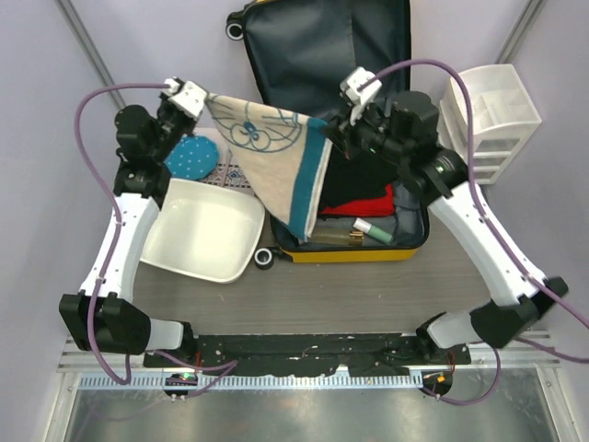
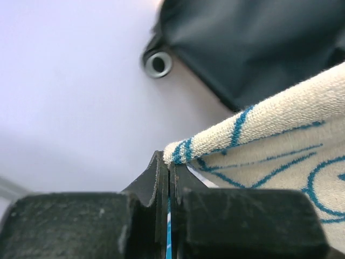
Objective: Open, take out, and arrange the luggage
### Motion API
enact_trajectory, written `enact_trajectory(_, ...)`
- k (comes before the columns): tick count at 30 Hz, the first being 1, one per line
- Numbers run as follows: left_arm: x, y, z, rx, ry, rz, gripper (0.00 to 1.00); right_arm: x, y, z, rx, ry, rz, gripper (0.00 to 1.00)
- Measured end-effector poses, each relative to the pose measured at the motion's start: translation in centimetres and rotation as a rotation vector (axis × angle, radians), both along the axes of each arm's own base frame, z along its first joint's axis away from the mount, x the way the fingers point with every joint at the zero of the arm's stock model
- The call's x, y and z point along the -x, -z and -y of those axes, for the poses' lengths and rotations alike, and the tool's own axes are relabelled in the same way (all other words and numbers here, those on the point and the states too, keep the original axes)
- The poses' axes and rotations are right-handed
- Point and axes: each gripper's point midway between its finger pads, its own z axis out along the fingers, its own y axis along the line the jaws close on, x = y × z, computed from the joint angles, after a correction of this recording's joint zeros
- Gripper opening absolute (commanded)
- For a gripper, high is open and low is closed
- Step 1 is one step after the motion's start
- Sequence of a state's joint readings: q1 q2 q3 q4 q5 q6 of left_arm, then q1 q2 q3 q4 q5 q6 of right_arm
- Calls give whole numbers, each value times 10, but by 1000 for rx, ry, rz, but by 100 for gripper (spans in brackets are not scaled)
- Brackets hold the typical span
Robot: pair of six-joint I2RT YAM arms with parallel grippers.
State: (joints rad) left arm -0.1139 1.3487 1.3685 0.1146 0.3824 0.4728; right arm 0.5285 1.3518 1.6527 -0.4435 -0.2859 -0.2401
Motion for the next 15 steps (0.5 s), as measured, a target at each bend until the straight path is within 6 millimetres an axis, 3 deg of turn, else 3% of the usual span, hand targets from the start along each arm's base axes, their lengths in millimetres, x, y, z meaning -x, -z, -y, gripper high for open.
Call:
enact_trajectory(3,-7,-8,-43,2,-109,14,0,-29,-5,-31,-68,-35,-5,1)
enact_trajectory(9,-28,11,-120,8,-263,-25,0,-65,5,-100,-142,-119,-44,1)
enact_trajectory(15,-67,42,-167,85,-279,-107,0,-85,24,-150,-159,-170,-73,1)
